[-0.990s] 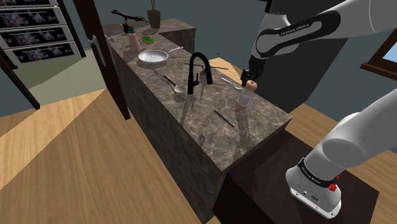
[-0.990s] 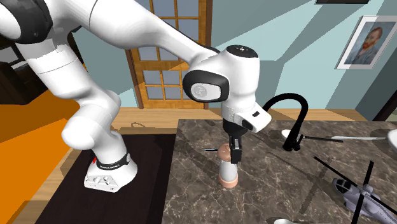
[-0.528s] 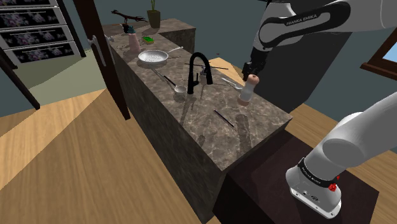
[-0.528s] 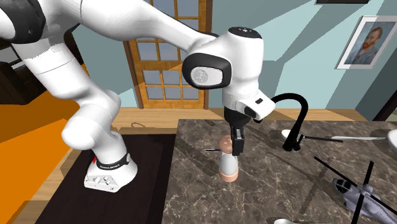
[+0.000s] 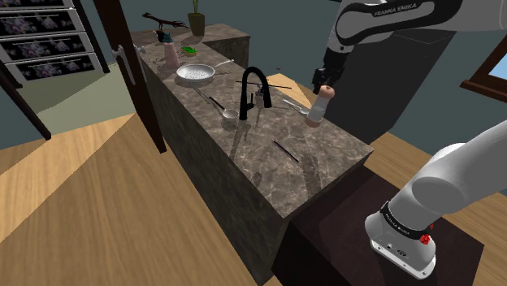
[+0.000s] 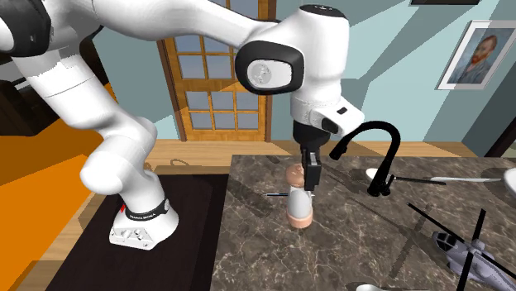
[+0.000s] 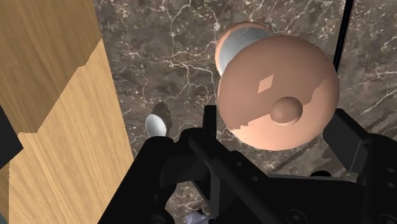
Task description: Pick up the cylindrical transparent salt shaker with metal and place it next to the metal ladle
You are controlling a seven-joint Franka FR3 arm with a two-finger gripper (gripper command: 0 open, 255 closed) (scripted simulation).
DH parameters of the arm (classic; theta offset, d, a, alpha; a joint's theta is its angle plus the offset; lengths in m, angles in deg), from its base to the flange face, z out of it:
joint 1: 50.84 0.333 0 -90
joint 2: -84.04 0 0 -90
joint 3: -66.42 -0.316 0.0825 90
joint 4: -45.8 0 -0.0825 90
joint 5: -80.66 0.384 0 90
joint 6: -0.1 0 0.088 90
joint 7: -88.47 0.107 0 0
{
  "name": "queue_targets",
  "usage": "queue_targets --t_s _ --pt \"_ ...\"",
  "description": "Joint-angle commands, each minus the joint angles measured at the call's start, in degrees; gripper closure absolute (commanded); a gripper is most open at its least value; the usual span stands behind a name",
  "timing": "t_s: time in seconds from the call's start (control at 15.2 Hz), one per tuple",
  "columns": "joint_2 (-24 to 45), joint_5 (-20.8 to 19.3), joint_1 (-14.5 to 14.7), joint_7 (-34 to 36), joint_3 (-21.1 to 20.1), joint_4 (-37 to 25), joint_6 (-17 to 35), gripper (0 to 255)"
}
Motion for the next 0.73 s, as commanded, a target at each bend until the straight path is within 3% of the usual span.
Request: queue_targets --t_s 0.0,0.66 --pt "-0.3 0.0 0.0 0.0 -0.1 -1.3 -1.6 255" --pt "-1.0 0.0 0.1 0.2 -0.3 -8.3 -9.3 255"
